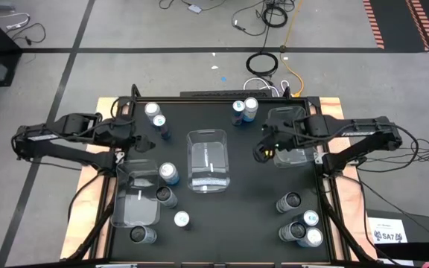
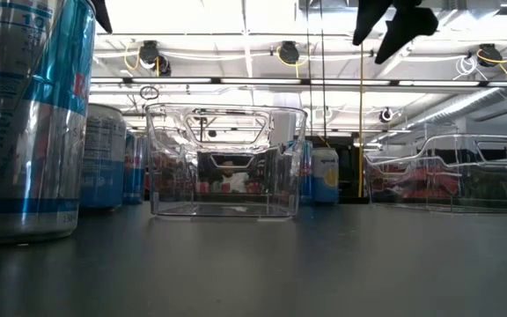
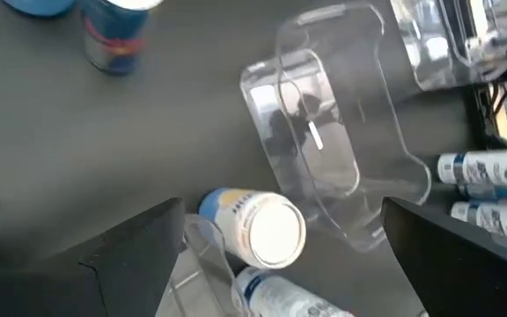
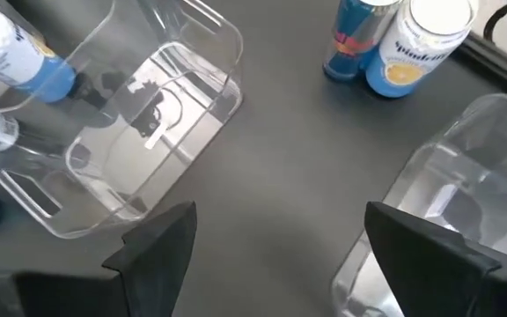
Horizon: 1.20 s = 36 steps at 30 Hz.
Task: Sort soda cans
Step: Move the white and blue soda can to the top left of the table
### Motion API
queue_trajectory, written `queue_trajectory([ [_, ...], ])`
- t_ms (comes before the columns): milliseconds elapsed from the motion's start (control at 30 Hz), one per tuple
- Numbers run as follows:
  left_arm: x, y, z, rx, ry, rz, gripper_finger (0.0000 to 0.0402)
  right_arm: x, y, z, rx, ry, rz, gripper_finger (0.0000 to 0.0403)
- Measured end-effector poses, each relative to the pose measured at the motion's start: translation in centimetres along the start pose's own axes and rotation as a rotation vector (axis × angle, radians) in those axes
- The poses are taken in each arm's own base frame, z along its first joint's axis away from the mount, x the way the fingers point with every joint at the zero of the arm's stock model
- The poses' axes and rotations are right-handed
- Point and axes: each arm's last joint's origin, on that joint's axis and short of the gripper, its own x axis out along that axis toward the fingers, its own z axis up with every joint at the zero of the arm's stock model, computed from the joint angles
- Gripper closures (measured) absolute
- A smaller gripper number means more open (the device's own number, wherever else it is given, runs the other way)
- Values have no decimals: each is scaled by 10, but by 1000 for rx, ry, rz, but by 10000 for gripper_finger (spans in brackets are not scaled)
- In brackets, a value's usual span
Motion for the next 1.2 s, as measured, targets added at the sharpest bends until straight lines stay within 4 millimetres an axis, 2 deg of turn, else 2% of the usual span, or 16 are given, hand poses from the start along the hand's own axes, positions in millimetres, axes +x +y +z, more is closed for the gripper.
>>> queue_trajectory([
  [267,10,-48,-3,97,82,18,11,1,-2,2,-30,-2,-9,80],
  [367,23,-64,-2,162,94,55,11,1,-2,2,-31,-4,-11,80],
  [500,46,-77,-5,295,163,93,11,1,-2,2,-48,-7,-13,80],
  [600,63,-82,-9,408,241,122,11,1,-2,2,-64,-7,-15,80],
  [833,87,-89,-15,488,337,162,11,1,-2,2,-75,-8,-15,80],
  [1200,99,-87,-19,518,365,234,11,1,-2,3,-47,-25,-27,80],
])
